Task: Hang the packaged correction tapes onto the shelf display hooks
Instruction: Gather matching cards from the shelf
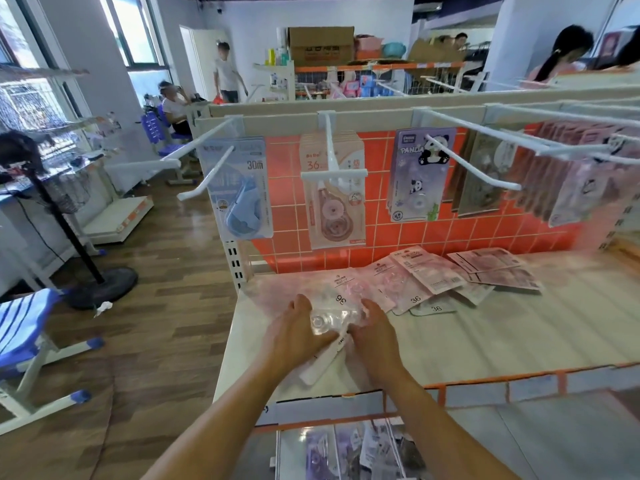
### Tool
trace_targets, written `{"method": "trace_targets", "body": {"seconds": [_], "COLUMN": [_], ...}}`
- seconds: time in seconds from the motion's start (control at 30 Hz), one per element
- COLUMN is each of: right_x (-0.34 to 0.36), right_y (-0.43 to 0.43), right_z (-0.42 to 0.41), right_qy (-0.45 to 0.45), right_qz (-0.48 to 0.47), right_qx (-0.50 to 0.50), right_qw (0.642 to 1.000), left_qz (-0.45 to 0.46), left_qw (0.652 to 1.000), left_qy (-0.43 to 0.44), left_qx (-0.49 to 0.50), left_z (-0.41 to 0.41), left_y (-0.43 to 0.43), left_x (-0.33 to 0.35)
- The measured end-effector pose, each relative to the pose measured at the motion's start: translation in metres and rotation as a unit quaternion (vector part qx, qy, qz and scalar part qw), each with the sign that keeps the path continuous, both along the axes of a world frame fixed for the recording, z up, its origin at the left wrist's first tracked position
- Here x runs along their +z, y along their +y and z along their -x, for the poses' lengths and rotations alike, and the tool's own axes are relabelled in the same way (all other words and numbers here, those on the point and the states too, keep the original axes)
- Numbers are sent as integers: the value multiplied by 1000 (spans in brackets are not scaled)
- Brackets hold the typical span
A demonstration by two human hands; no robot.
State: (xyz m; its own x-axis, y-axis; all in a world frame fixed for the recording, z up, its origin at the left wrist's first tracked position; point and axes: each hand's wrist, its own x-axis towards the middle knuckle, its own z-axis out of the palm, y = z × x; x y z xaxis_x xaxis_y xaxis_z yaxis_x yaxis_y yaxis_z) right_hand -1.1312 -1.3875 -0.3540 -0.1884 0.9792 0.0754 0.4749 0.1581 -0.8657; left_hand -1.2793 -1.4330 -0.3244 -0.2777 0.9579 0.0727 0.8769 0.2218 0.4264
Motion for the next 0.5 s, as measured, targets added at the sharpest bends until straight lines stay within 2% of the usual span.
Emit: {"method": "trace_targets", "body": {"seconds": [0.07, 0.2, 0.37, 0.5], "right_x": [8, 23, 33, 41], "right_y": [3, 2, 10, 11], "right_z": [-4, -15, -44, -76], "right_qy": [64, 195, 247, 283], "right_qz": [63, 88, 96, 113], "right_qx": [-14, -39, -69, -82], "right_qw": [996, 976, 962, 949], "left_qz": [-29, -45, -12, -25], "left_qw": [999, 996, 990, 982], "left_qy": [-23, -82, -137, -181], "left_qx": [7, -8, -21, -43], "left_z": [-6, -22, -49, -77], "left_y": [-5, -11, -8, -12], "left_x": [5, 13, 16, 15]}}
